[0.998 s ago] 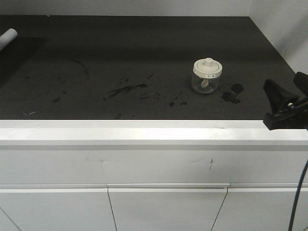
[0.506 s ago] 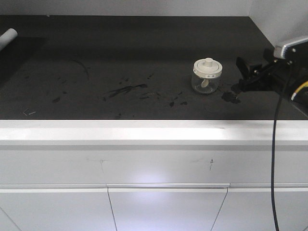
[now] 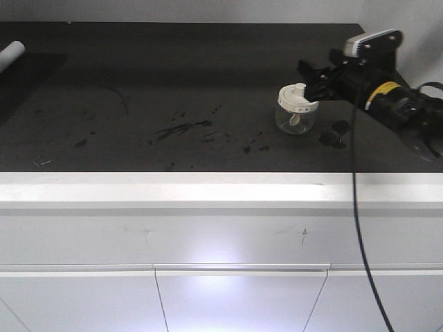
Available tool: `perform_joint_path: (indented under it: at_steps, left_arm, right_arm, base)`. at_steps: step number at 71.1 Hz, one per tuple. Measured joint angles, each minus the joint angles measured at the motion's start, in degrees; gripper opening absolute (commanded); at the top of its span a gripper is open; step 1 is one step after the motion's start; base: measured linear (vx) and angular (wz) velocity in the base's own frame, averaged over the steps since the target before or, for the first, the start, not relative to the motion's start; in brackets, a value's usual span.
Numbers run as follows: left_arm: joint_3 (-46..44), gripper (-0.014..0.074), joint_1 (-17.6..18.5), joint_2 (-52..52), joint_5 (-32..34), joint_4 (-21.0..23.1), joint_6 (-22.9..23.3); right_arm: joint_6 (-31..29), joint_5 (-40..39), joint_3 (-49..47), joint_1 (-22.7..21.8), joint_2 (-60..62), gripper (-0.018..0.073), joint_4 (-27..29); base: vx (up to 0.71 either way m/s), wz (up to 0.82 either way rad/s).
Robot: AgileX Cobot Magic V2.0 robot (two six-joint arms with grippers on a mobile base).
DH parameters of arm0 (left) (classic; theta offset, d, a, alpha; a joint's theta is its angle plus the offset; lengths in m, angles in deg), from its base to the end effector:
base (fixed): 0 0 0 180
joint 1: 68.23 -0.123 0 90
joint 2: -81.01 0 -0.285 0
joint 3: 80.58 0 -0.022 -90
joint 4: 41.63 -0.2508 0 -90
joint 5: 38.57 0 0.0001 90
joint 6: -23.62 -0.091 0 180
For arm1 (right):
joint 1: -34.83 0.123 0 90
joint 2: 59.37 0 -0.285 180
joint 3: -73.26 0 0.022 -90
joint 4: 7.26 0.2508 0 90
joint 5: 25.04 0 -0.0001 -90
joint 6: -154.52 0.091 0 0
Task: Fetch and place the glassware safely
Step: 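Close the right gripper on the white lid of the glass jar, then lift the jar and pull it out of the hood with the right gripper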
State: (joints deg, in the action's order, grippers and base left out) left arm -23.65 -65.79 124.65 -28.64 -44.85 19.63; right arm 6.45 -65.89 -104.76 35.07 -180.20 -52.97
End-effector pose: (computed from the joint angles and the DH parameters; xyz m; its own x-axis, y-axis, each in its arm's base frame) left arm 0.1352 -0.0066 0.2942 -0.0048 0.1250 -0.9921 0.0533 0.9908 0.1246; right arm 0.4490 0.0444 0.2479 0.0189 -0.0901 -0.9957 -0.4722 0.8770 -0.0884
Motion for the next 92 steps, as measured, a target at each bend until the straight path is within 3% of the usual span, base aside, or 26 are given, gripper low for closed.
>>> perform_joint_path:
  at_steps: [31,40,55,76,92]
  left_arm:
    - [0.00,-0.0007,0.00,0.00,0.00,0.00,0.00]
    - [0.00,-0.0007,0.00,0.00,0.00,0.00,0.00]
    - [0.00,-0.0007,0.00,0.00,0.00,0.00,0.00]
    - [0.00,-0.0007,0.00,0.00,0.00,0.00,0.07]
    - [0.00,-0.0007,0.00,0.00,0.00,0.00,0.07]
  right_arm:
    - [0.45,2.74,-8.05,1.96,-11.55,0.0474,1.31]
    - [0.45,2.55,-8.64,1.96,-11.88,0.0356,1.32]
    - [0.51,2.79,-8.88,1.96,-11.88,-0.0010,1.79]
    - [0.83,5.33,-8.87,1.96,-10.79,-0.0005,0.29]
    - [7.76,9.38,-8.22,1.96,-5.92,-0.0004,-6.41]
  base:
    - [0.00,0.00]
    - [0.00,0.00]
    - [0.00,0.00]
    - [0.00,0.00]
    - [0.00,0.00]
